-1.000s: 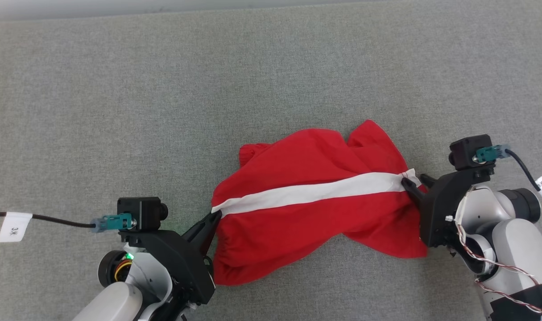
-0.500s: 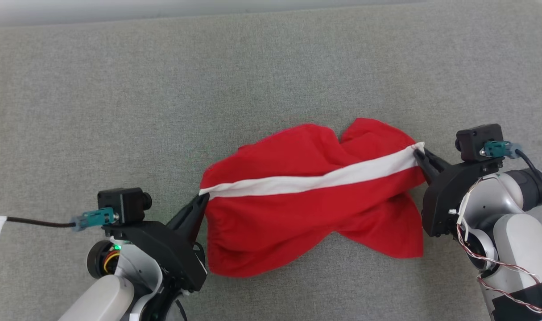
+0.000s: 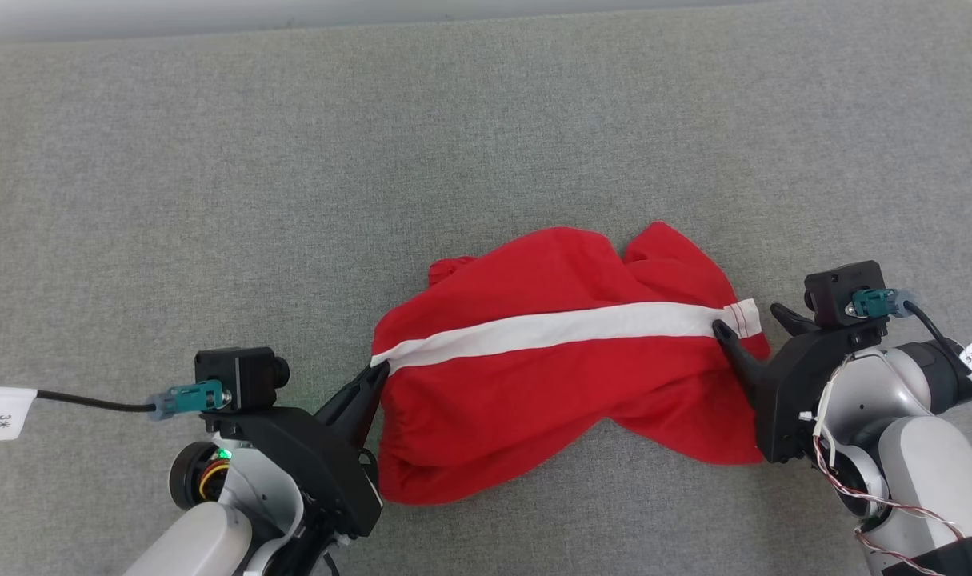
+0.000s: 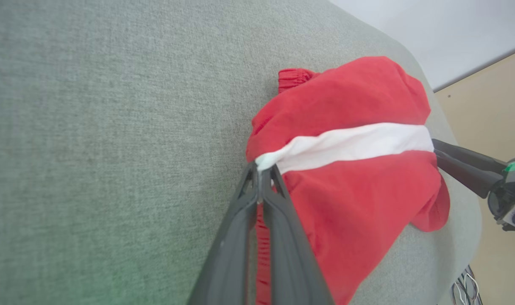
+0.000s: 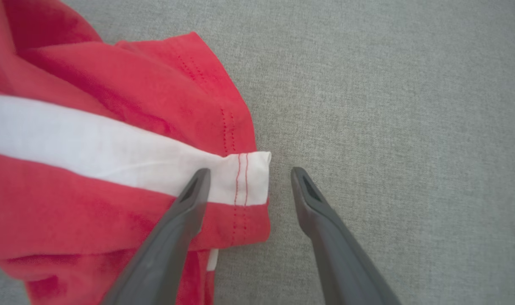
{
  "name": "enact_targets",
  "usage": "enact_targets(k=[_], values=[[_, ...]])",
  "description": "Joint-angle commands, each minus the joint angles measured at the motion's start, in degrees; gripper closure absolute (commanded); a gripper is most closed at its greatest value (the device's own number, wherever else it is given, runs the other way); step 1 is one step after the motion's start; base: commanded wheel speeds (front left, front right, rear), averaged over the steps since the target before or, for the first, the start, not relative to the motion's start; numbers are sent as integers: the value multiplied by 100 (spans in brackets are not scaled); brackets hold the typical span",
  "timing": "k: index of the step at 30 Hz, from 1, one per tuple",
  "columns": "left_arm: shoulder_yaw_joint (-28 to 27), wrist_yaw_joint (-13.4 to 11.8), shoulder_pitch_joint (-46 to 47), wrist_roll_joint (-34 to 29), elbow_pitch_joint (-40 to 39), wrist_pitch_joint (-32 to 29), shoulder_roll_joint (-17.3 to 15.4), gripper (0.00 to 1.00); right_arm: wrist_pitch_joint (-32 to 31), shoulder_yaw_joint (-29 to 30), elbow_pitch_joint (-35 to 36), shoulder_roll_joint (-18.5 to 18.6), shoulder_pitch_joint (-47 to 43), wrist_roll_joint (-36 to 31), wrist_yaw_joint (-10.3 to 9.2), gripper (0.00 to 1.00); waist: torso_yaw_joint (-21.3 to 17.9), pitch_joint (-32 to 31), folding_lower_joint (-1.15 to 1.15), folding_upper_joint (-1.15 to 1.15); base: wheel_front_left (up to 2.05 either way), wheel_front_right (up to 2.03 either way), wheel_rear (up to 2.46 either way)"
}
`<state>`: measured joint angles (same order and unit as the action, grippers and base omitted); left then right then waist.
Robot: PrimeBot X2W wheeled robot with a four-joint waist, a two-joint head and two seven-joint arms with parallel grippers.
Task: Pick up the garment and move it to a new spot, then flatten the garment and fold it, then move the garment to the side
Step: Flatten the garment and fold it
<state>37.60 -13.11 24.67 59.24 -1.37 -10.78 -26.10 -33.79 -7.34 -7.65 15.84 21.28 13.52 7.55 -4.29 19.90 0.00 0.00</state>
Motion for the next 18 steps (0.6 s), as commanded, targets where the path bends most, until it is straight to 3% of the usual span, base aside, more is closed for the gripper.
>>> enact_targets(k=[1,3,4,5,9,11,18], values=[[15,2,7,-36,-3,-10,4,100,15,-19,34,20,63,-51,-13,0,7,11,0,0,0,0,0],[18,10,27,-38,2,-10,9,100,-17,-33,30,12,68,-22,-13,0,11,10,0,0,0,0,0],[20,14,28,-35,8,-12,11,100,-45,-41,27,5,67,-17,-13,6,12,7,0,0,0,0,0],[23,15,27,-30,11,-15,12,100,-72,-55,22,-4,58,-2,-13,35,13,5,0,0,0,0,0],[33,29,26,-5,28,-21,23,100,-103,-81,47,-24,40,-35,-13,85,28,-4,0,0,0,0,0],[31,35,26,6,33,-23,24,100,-129,-90,55,-29,31,-38,-13,100,30,-14,0,0,0,0,0],[-21,31,16,-11,51,84,35,100,-59,-21,129,2,41,-90,-13,100,35,-72,0,0,0,0,0]])
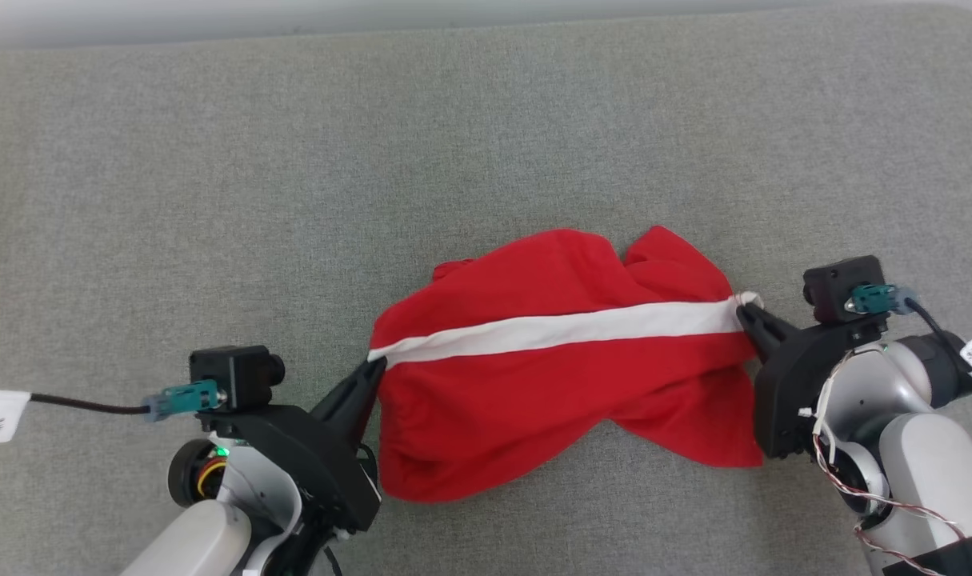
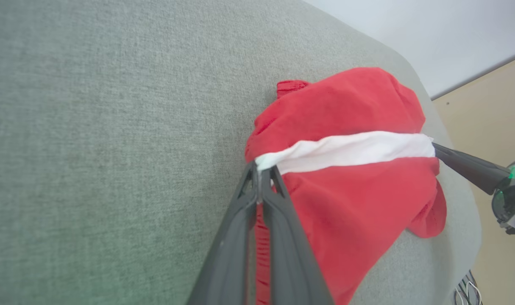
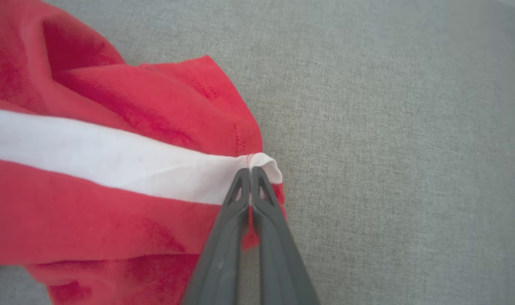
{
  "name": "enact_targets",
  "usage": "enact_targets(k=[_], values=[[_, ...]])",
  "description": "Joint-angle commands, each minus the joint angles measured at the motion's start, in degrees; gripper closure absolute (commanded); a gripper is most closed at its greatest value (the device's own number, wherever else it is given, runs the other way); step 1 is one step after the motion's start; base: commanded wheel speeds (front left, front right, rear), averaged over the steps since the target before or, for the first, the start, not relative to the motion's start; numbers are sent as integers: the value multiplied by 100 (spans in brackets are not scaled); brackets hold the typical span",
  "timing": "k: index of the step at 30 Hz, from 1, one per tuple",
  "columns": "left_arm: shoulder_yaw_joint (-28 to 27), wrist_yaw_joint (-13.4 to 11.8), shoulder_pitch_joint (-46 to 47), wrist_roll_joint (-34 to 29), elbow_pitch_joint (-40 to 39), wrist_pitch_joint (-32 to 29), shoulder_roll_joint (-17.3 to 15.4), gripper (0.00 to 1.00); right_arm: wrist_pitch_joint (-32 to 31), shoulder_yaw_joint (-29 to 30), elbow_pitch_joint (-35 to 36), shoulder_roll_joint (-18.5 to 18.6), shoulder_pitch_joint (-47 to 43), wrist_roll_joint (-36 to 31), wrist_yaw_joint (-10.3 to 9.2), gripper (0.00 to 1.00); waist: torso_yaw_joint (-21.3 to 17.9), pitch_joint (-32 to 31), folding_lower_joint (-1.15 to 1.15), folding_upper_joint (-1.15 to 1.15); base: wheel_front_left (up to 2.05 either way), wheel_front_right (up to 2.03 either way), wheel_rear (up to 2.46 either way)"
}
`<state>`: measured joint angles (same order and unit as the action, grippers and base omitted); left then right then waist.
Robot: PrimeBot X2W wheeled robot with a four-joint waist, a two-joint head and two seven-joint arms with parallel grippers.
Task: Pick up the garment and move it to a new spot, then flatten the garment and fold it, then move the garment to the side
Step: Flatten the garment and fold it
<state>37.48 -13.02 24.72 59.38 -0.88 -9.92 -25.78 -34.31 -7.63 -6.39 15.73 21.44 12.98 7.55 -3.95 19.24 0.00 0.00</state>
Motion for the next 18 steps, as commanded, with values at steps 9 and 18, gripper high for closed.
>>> enact_targets(k=[9,18], values=[[-688,99,196,-23,-308,983,117,100,1161,297,516,-160,370,527,-13,100,10,-29,0,0,0,0,0],[-1664,397,1779,677,-281,516,-198,100,2098,-355,233,28,2379,1932,-13,100,-151,944,0,0,0,0,0]])
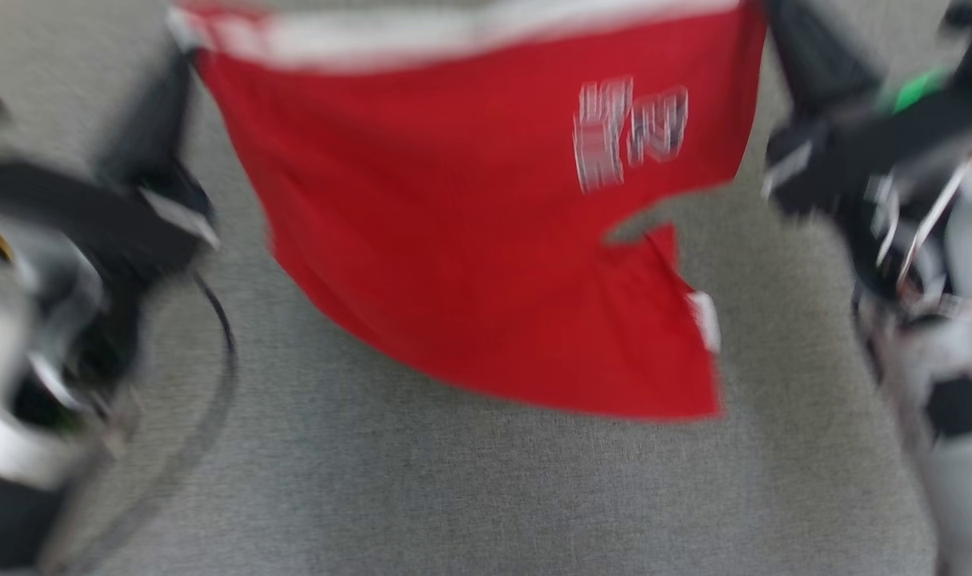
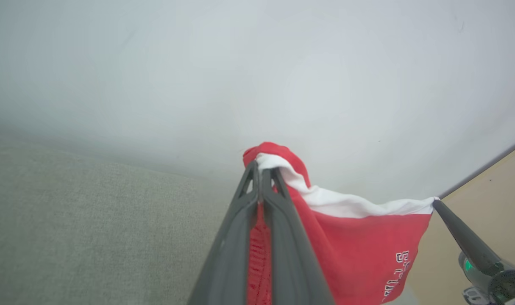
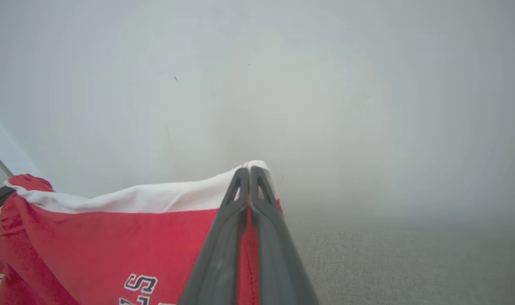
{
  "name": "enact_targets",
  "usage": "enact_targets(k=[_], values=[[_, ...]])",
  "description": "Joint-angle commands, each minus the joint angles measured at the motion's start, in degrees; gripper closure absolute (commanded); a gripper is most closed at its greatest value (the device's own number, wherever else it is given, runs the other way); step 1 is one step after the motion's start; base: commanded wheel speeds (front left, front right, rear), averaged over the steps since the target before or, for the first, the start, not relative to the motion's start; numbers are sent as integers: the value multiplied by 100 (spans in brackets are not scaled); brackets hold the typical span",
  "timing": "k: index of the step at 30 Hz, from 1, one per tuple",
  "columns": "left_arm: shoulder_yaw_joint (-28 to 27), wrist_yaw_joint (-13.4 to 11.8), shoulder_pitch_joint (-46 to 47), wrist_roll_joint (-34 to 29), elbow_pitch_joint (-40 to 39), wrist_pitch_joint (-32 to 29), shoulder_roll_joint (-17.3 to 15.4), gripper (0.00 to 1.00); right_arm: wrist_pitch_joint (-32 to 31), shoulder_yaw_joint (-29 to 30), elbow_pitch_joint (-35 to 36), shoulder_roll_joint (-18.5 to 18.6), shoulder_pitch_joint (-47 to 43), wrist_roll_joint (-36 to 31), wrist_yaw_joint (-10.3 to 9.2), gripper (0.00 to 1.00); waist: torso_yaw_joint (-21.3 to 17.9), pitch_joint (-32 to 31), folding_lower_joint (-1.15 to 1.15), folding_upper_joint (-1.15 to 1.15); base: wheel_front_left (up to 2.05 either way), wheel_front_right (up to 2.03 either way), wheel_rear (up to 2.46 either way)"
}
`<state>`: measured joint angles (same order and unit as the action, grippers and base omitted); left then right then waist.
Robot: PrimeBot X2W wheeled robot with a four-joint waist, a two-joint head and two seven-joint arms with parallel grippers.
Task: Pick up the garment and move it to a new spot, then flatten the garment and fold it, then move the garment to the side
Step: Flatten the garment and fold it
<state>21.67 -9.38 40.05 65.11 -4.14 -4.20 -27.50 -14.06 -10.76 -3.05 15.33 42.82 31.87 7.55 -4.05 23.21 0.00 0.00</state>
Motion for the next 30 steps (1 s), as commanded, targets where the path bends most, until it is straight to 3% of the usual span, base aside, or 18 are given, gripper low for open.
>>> enact_targets(k=[1,8,11,19,24,30], values=[[-182,38,493,174,124,-152,-54,100,125,-166,-222,142,574,50,-13,100,-163,695,0,0,0,0,0],[-683,223,2326,338,829,-455,-260,100,1016,-450,-1373,145,2712,-352,-13,100,-250,1417,0,0,0,0,0],[-878,288,2969,276,1125,-218,-193,100,1606,-401,-1795,96,3453,-697,-14,100,-249,1473,0,0,0,0,0],[-1326,840,3920,91,1479,801,-30,100,2804,-147,-2382,106,4841,-1593,-22,100,-174,1319,0,0,0,0,0],[-1438,1090,3880,-44,1588,1309,33,100,2917,-7,-2316,212,4978,-1955,-40,100,-126,1245,0,0,0,0,0],[-797,1483,2908,-528,1794,1633,177,100,2833,-802,-2515,572,4127,-1811,-20,100,-58,1301,0,0,0,0,0]])
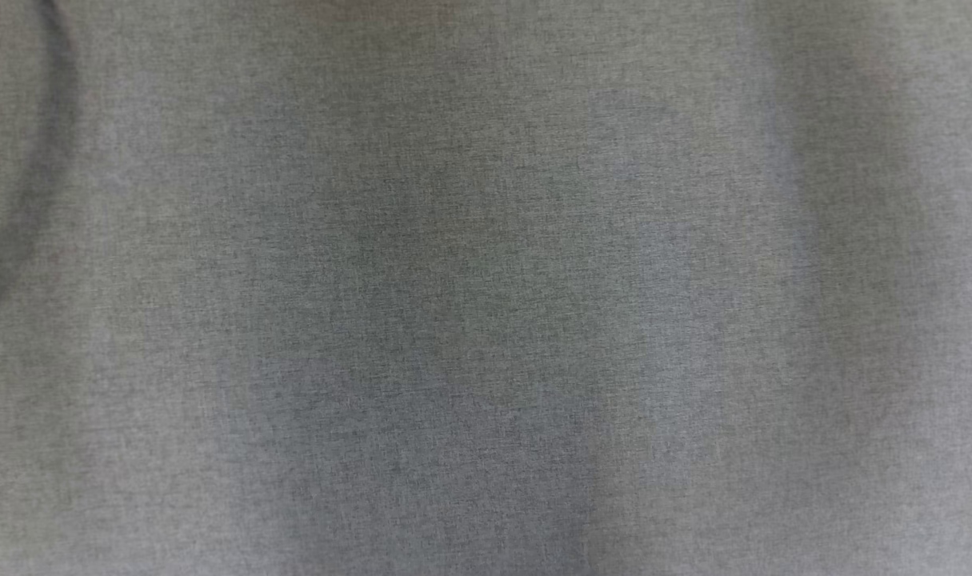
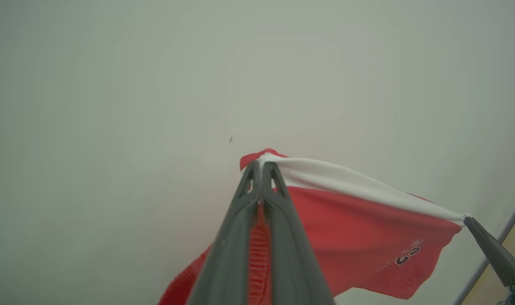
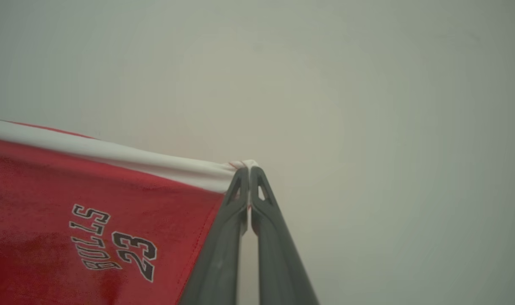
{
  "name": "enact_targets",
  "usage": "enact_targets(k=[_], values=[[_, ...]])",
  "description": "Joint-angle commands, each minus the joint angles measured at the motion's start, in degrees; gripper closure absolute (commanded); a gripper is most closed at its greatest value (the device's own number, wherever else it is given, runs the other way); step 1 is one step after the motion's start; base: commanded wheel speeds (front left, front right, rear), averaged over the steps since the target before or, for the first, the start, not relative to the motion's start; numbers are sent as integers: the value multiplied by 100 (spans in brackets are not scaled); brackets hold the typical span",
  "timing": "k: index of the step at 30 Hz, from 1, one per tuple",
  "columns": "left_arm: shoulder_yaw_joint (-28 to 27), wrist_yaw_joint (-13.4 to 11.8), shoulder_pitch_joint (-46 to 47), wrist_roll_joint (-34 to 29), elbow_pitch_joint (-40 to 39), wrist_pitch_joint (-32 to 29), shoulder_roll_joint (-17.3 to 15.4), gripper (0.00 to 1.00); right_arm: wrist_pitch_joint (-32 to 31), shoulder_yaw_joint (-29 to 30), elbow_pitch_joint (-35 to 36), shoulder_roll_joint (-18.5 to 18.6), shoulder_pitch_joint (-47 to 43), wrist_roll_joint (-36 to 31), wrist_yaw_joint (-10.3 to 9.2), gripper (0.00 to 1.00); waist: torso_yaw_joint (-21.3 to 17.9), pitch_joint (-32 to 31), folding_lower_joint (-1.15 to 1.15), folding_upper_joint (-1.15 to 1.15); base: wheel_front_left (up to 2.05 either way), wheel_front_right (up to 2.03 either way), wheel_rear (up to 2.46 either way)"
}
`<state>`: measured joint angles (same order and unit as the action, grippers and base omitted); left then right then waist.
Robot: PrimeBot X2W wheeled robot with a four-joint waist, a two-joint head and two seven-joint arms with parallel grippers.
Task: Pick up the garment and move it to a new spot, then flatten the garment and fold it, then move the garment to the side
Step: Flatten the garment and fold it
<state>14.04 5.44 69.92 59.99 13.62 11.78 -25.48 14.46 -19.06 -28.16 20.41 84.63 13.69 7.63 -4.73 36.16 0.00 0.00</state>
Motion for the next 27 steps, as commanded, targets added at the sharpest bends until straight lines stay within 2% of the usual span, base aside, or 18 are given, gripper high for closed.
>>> enact_targets(k=[1,4,8,15,27], values=[[60,41,-290,-94,41,107,35,100,-96,-86,-32,145,-235,89,-27,100,22,1,0,0,0,0,0],[299,113,-966,-407,120,278,184,100,-335,-339,28,318,-931,447,-26,100,28,-102,0,0,0,0,0],[572,180,-2024,-886,25,345,387,100,-591,-394,450,558,-1996,881,-23,100,30,-436,0,0,0,0,0],[741,191,-3940,-1483,-201,345,636,100,-1264,238,1711,792,-4200,1077,-24,100,1,-1313,0,0,0,0,0],[616,196,-5941,-2070,-549,347,1012,100,-3500,1336,3961,300,-7678,1190,-22,100,74,-2335,0,0,0,0,0]])
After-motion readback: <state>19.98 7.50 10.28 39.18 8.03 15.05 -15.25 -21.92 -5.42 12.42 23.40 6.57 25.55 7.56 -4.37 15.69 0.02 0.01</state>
